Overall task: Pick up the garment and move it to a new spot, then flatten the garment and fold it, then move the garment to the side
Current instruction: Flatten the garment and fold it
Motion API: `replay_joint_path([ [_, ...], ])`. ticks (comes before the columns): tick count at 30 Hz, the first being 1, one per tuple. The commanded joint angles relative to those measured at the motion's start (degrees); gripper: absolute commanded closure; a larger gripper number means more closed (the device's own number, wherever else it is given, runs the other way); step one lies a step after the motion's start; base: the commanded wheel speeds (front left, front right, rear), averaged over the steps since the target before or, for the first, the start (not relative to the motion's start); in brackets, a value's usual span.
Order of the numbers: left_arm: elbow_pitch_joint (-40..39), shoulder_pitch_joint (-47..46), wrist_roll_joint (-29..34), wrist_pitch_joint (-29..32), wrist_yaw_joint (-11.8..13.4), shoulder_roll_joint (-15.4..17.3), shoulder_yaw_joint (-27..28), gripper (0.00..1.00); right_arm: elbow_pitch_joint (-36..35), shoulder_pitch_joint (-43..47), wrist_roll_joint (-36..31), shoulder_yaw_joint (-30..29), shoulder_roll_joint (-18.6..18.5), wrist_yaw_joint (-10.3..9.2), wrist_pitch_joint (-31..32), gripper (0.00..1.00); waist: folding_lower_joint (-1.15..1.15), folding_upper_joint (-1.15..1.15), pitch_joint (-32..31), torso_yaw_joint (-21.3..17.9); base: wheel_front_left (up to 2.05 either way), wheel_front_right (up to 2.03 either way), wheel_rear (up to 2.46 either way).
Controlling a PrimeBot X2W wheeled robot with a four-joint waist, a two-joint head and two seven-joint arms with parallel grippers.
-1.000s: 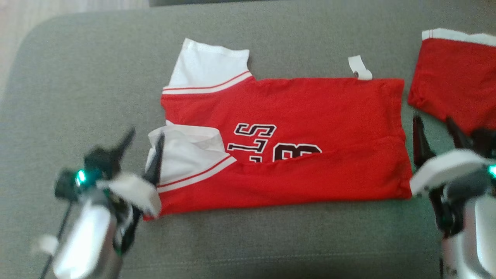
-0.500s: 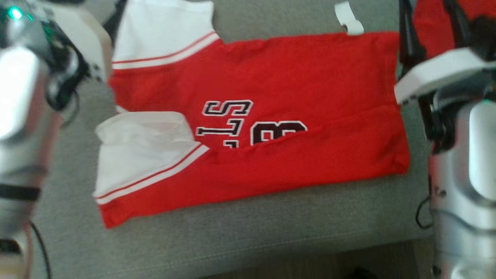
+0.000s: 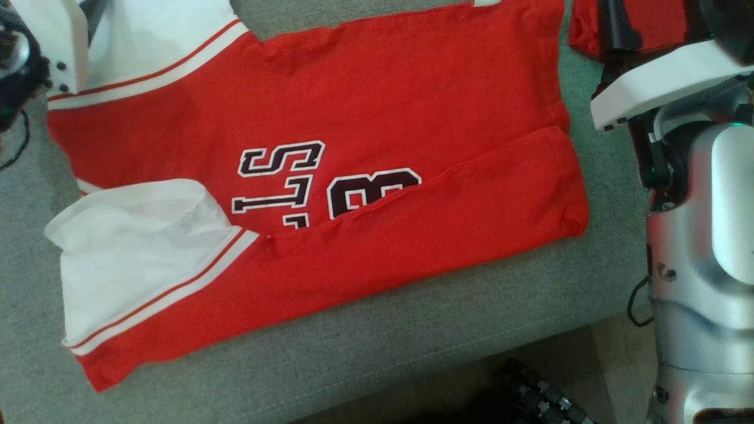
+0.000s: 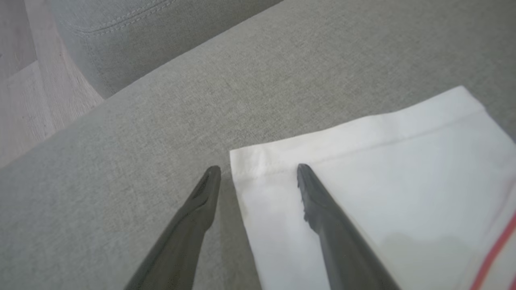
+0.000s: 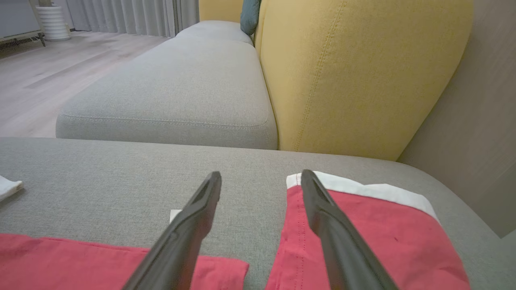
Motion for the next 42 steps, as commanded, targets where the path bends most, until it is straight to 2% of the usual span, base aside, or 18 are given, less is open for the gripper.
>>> replay_joint_path([
  [1,-0.77,-3.43,-0.35,-0.51,0.07,3.13,1.3,0.0,-1.98,-1.12,0.42,0.72,-0.12,0.37,-0.48,0.0,-0.01,0.0,0.32,-0.35,0.0,0.0,0.0],
  [8,2.75,-5.58,-2.82,-1.09,0.07,2.82,-3.08,0.0,-2.3,-0.83,0.55,0.5,-0.11,0.37,-0.49,0.0,-0.01,0.0,0.8,-0.76,0.0,0.0,0.0],
  [9,2.91,-5.64,-3.69,-0.74,0.07,2.64,-3.75,0.23,-2.31,-0.83,0.49,0.36,-0.11,0.37,-0.39,0.0,-0.01,0.0,0.8,-0.68,0.0,0.0,0.0],
  [10,2.86,-5.67,-4.64,-0.51,0.07,2.49,-4.42,0.8,-2.3,-0.86,0.41,0.22,-0.11,0.37,-0.28,0.0,-0.01,0.0,0.75,-0.57,0.0,0.0,0.0],
  [11,2.74,-5.66,-5.61,-0.36,0.07,2.36,-5.01,1.0,-2.24,-0.91,0.29,0.04,-0.11,0.37,-0.17,0.0,-0.01,0.0,0.64,-0.41,0.0,0.0,0.0],
  [15,2.86,-6.17,-8.66,-2.51,0.07,2.12,-5.93,1.0,-1.57,-1.12,0.55,-1.08,-0.11,0.37,0.27,0.0,-0.01,0.0,-0.16,0.78,0.0,0.0,0.0],
  [22,2.71,-5.96,-10.81,-12.53,0.07,0.38,-5.31,1.0,2.22,-0.87,3.59,-0.73,-0.37,0.37,2.2,0.0,-0.01,0.0,-2.8,4.73,0.0,0.0,0.0],
  [26,0.29,-4.26,-11.63,-17.65,0.07,-0.05,-5.76,1.0,6.37,-0.72,7.34,-0.75,-2.28,0.37,4.86,0.0,-0.01,0.0,-4.28,7.75,0.0,0.0,0.0],
  [37,-5.05,-1.1,-12.16,-19.38,0.07,-0.18,-8.26,1.0,18.66,-3.1,10.4,-2.3,-6.38,0.37,10.94,0.0,-0.01,0.0,-4.83,10.91,0.0,0.0,0.0],
  [42,-5.9,-1.08,-12.33,-19.08,0.07,0.06,-8.64,1.0,21.94,-4.86,10.98,-2.01,-7.21,0.37,11.09,0.0,-0.01,0.0,-4.46,11.21,0.0,0.0,0.0],
])
